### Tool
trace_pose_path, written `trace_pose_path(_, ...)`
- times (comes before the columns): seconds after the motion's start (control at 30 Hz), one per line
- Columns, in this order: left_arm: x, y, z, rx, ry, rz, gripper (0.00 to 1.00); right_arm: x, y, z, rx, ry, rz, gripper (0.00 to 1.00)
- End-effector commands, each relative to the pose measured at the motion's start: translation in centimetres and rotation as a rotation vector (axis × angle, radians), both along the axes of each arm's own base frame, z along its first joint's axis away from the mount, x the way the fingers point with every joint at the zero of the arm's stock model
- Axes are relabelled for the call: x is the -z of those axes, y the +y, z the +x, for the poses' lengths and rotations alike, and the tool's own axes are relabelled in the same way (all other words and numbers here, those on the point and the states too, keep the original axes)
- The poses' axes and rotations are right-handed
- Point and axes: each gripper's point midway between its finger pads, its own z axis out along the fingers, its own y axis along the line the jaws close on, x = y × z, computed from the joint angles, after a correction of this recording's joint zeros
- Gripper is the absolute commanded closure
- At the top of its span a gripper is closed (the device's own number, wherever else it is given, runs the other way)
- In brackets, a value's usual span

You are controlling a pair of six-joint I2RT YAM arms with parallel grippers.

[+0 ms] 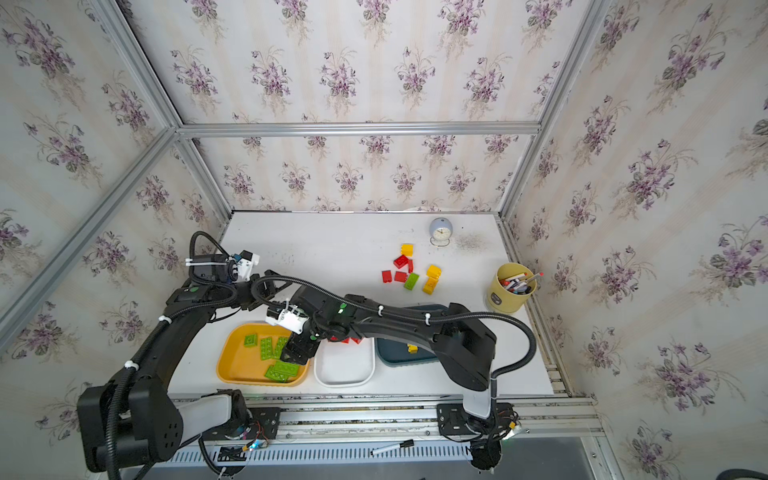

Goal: Sort the legos into containers by color
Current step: 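Move the right gripper back over the red bricks in the pile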

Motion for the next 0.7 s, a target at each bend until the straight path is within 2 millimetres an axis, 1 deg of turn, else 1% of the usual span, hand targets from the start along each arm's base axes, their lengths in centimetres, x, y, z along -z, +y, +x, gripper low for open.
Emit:
trace_pose_path(0.0, -0.5, -0.4, -0.1, 0.025, -0.018, -0.017, 0.01, -0.7, -3.8, 2.0, 0.11, 0.006, -0.036, 0.22)
trace_pose_path(0.07, -0.7, -0.5, -0.2, 0.029, -0.024, -0.022, 0.01, -1.1, -7.2, 4.0, 0.214, 0.015, -0.055, 0.22)
trace_pose_path(0.17, -1.1, -0.8, -0.3, 0.036, -0.03, -0.034, 0.01, -1.2, -12.4, 7.3, 0.372, 0.017, -0.092, 0.2)
trace_pose_path(0.2, -1.2, -0.9, -0.4, 0.037, -0.028, -0.039, 0.01, -1.3, -13.9, 8.3, 0.422, 0.014, -0.099, 0.19)
trace_pose_path(0.27, -1.4, -1.3, -0.5, 0.046, -0.033, -0.049, 0.01, -1.1, -17.3, 10.8, 0.529, 0.011, -0.12, 0.18)
trace_pose_path(0.37, -1.5, -1.5, -0.7, 0.052, -0.038, -0.054, 0.01, -0.7, -21.6, 14.4, 0.67, -0.007, -0.163, 0.16)
trace_pose_path(0.4, -1.6, -1.6, -0.6, 0.053, -0.041, -0.052, 0.01, -0.5, -22.4, 15.3, 0.705, -0.015, -0.17, 0.15)
trace_pose_path(0.43, -1.6, -1.7, -0.6, 0.052, -0.04, -0.055, 0.01, -0.2, -24.2, 17.1, 0.769, -0.009, -0.177, 0.15)
trace_pose_path(0.47, -1.6, -1.8, -0.6, 0.053, -0.04, -0.057, 0.01, 0.1, -25.1, 18.1, 0.8, -0.004, -0.192, 0.14)
trace_pose_path(0.57, -1.8, -2.1, -0.4, 0.057, -0.046, -0.061, 0.01, 2.0, -26.5, 20.7, 0.866, 0.008, -0.251, 0.15)
trace_pose_path(0.67, -2.3, -2.5, -0.2, 0.063, -0.056, -0.066, 0.01, 3.7, -27.1, 23.2, 0.928, 0.023, -0.291, 0.15)
